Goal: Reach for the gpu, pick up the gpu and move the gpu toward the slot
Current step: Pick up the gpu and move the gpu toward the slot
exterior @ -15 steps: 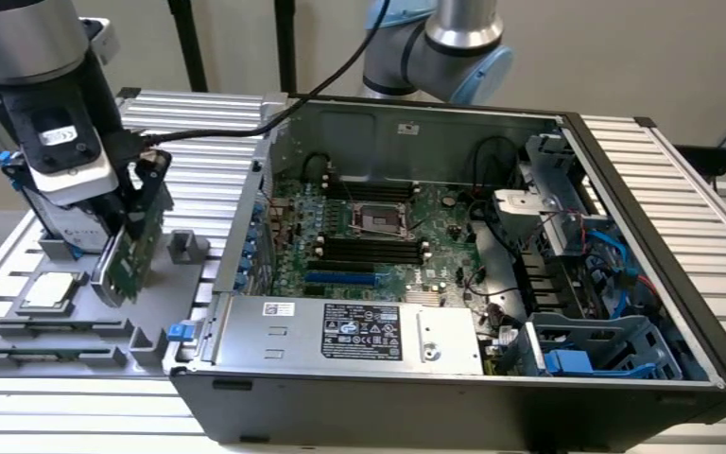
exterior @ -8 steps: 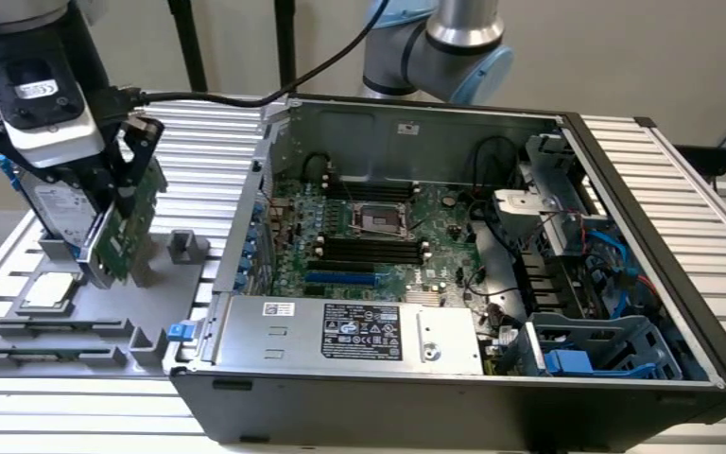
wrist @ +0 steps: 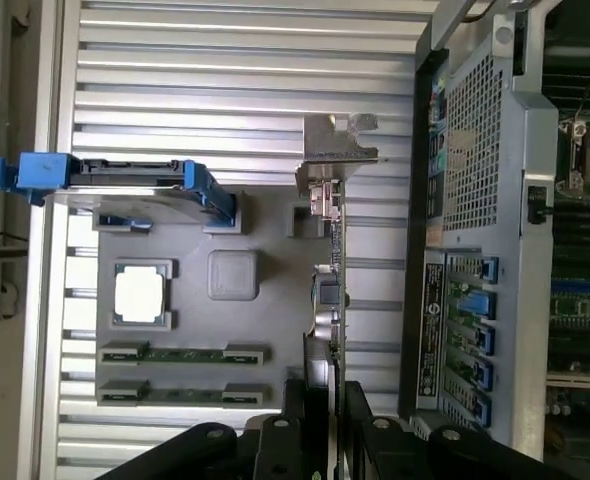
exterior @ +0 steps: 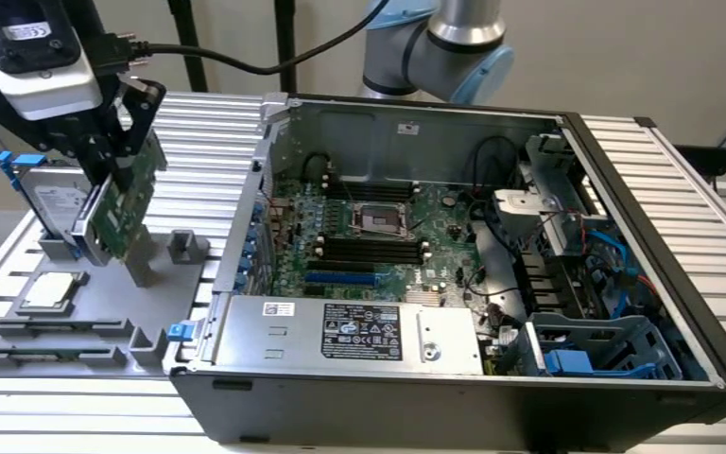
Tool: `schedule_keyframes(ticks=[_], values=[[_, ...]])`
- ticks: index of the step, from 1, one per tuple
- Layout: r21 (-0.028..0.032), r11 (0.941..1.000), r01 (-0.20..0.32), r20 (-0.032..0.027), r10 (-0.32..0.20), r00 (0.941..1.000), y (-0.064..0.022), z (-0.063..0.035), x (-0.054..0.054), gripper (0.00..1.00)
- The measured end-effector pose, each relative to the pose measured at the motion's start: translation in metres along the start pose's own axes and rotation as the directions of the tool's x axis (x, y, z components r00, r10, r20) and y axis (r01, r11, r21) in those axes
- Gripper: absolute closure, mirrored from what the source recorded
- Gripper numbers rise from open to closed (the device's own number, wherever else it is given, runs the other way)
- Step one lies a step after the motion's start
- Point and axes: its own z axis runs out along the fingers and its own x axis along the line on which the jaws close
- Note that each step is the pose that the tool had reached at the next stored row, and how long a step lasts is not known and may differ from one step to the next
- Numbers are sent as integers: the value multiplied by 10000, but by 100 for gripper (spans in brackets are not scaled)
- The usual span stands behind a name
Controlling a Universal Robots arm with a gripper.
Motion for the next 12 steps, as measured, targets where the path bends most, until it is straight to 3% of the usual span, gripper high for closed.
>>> schedule_keyframes(ticks=[12], values=[[-41,10000,-2,-87,2,10000,32,-219,-325,74]])
